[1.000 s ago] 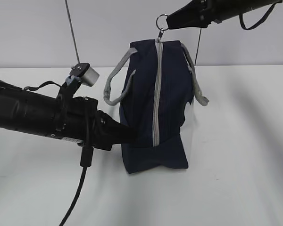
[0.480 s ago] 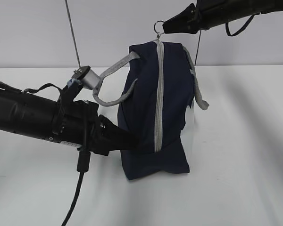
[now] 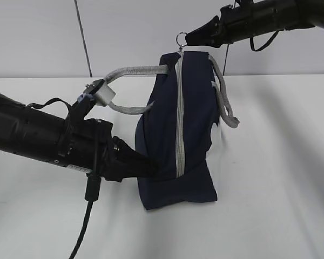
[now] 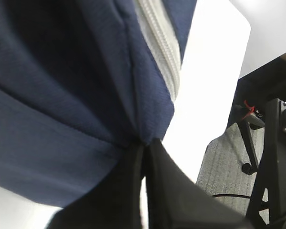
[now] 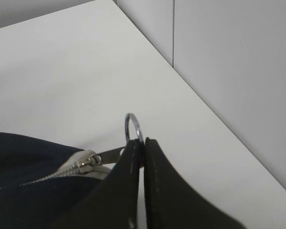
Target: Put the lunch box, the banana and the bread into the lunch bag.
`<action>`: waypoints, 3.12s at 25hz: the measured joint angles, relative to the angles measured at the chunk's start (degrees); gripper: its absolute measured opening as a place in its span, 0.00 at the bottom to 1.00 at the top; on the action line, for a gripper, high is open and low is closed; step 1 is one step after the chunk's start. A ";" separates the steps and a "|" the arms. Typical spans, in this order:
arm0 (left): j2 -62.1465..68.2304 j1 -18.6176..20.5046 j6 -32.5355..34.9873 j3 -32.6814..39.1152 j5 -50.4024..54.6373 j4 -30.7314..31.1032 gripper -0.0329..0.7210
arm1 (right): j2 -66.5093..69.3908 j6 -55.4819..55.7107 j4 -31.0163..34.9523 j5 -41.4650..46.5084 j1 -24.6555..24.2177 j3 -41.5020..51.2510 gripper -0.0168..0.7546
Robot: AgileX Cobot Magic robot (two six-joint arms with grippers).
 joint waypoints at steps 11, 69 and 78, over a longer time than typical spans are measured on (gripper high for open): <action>-2.85 1.50 -5.13 0.04 4.71 -1.98 0.42 | 0.97 0.00 3.94 6.23 -1.32 -0.90 0.02; 22.77 3.06 -84.70 -63.95 5.04 35.99 0.06 | 1.10 -5.71 0.73 7.78 -1.46 -1.03 0.02; 22.77 3.06 -82.83 -63.95 6.68 36.25 0.06 | 4.62 -5.75 2.18 8.74 -1.46 -1.29 0.02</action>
